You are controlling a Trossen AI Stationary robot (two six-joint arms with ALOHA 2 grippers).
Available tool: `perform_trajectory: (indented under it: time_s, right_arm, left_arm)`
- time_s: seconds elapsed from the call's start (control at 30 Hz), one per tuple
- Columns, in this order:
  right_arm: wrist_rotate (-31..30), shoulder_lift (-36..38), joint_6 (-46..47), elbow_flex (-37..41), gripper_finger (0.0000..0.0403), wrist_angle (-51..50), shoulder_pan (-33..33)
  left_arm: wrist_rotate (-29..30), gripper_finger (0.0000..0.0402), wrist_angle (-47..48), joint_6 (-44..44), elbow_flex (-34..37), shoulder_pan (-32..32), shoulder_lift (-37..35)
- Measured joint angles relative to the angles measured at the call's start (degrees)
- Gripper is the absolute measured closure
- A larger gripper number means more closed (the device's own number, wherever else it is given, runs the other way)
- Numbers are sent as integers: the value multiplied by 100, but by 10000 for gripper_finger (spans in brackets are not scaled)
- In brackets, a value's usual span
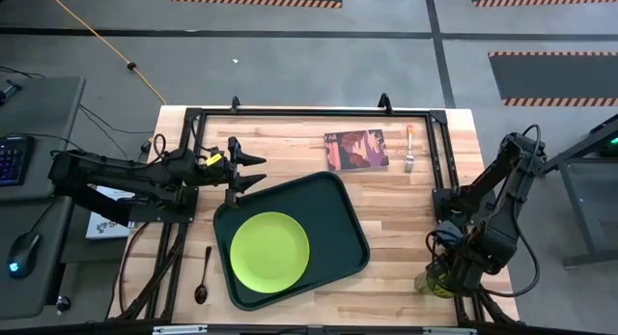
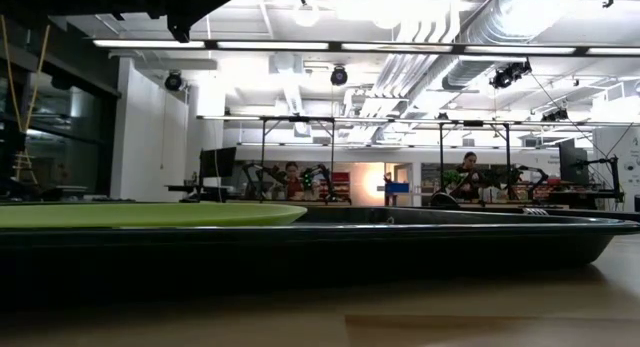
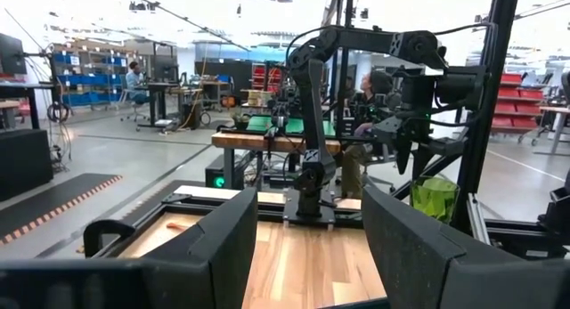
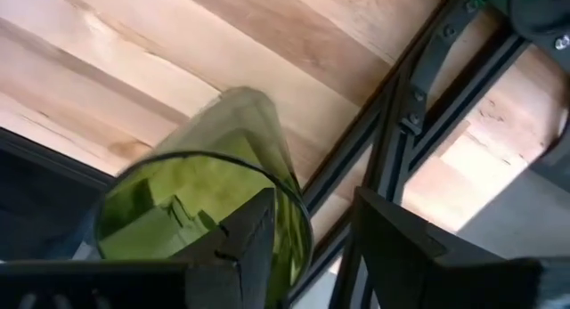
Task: Pick and place plate/cup/fork/spoon on tray
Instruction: Put the green cup on the lower right of the black tray
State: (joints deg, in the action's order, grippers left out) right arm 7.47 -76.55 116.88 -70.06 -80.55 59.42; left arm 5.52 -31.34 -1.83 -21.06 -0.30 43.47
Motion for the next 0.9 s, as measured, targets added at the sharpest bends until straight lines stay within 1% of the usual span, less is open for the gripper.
perform_trajectory:
  time_s: [0.2, 0.4, 0.77, 0.9]
  right_arm:
    - [-44, 0, -385, 2, 256, 19, 0]
    - [-77, -25, -395, 2, 256, -5, 0]
    - [10, -468, -969, 7, 256, 22, 0]
    - [8, -607, -1042, 7, 256, 8, 0]
  left_arm:
    - [0, 209, 18, -52, 0, 0, 0]
    - [2, 209, 20, -54, 0, 0, 0]
    - [2, 209, 24, -56, 0, 0, 0]
    - [2, 209, 24, -56, 0, 0, 0]
